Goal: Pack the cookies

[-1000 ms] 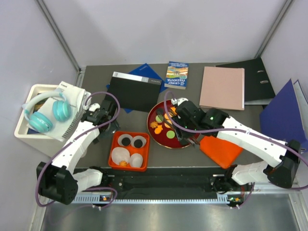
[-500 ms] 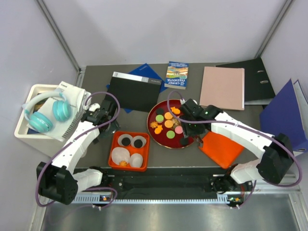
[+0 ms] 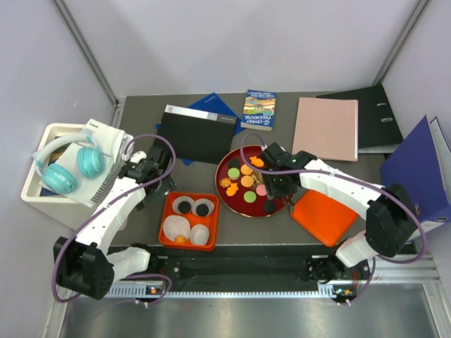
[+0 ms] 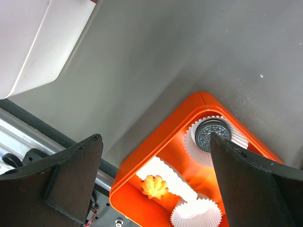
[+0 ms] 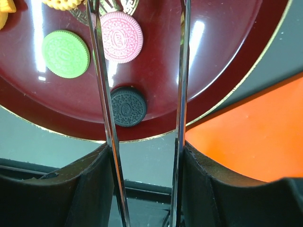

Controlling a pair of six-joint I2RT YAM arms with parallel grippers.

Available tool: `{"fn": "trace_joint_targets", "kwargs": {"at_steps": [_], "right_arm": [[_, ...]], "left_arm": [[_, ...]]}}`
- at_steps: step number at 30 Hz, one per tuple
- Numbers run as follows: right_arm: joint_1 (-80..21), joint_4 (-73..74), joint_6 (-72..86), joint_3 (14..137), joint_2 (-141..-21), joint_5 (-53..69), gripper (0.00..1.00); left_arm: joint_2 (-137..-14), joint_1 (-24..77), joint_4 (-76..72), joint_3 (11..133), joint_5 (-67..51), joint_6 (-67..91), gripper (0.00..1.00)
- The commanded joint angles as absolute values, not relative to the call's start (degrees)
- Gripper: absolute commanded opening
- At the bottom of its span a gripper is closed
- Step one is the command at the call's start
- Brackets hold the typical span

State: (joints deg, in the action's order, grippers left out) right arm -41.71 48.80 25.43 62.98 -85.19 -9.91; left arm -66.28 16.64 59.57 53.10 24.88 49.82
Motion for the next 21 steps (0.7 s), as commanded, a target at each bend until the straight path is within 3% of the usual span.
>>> {"fn": "trace_joint_targets", "kwargs": {"at_steps": [1,11,21], "right_arm": [[-40.9,46.2,24.0,63.4,-86.2,-9.1,0.5],[-39.6,46.2,23.5,62.9,-89.6,-7.3,0.5],[-39.2,48.1,24.3,61.4,-85.7,-6.7,0.38]], "left_arm": [[-66.4,16.4,59.4,54.1,25.4,50.1,0.99],[-66.1,16.3,59.1,53.6,25.5,50.0,0.99],[-66.5,16.3,59.0,53.9,25.5,49.9,0.99]]}}
